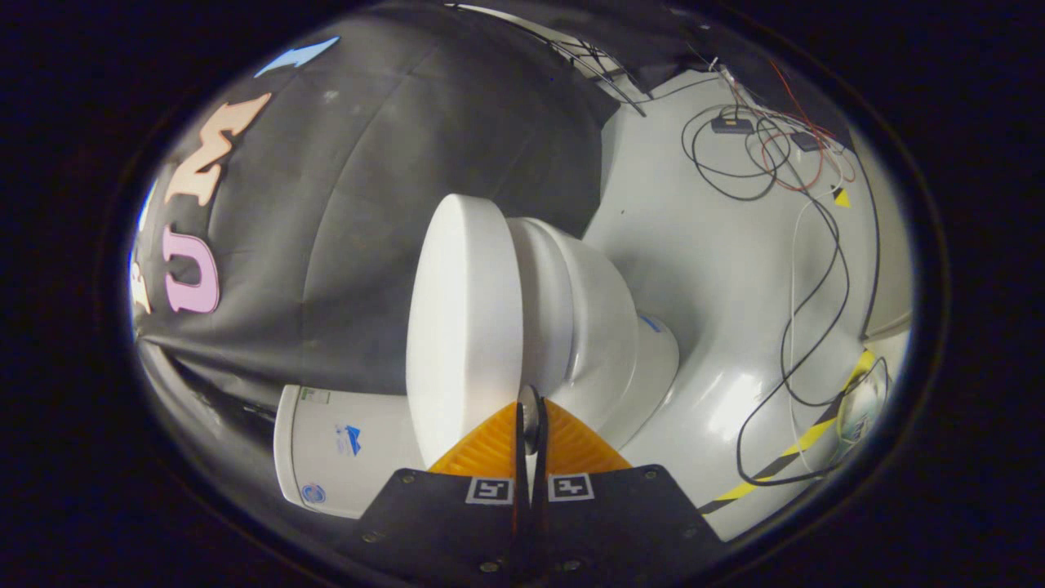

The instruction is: Open the toilet lid.

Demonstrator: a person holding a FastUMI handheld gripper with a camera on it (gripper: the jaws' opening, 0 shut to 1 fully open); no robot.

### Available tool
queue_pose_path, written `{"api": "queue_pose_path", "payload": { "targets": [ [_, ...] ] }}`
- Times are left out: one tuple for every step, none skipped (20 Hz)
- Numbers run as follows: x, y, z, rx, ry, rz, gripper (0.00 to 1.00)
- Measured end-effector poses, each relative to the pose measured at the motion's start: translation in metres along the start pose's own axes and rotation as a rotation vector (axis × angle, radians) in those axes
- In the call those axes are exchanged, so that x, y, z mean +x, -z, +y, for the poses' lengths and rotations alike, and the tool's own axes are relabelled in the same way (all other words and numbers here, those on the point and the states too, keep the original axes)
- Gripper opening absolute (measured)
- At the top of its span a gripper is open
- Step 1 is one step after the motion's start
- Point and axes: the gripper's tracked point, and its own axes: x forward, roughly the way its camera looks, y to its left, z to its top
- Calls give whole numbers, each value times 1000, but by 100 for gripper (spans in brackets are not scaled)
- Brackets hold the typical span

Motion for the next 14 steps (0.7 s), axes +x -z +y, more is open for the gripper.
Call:
{"api": "queue_pose_path", "payload": {
  "targets": [
    [-2,-1,4,-17,0,-4,1],
    [-3,-3,8,-44,-2,-9,1],
    [-7,-2,14,-68,-4,-8,1],
    [-11,-1,20,-89,-10,-12,1],
    [-14,-1,25,-108,-15,-14,1],
    [-18,-2,31,-121,-19,-20,1],
    [-20,-2,35,-135,-20,-23,1],
    [-23,-1,40,-153,-23,-29,1],
    [-26,-2,46,-172,-28,-38,1],
    [-29,-1,51,-193,-36,-47,1],
    [-32,-2,57,-213,-46,-57,1],
    [-36,0,64,-231,-57,-67,1],
    [-39,0,70,-249,-66,-74,1],
    [-42,1,76,-273,-73,-86,1]
  ]
}}
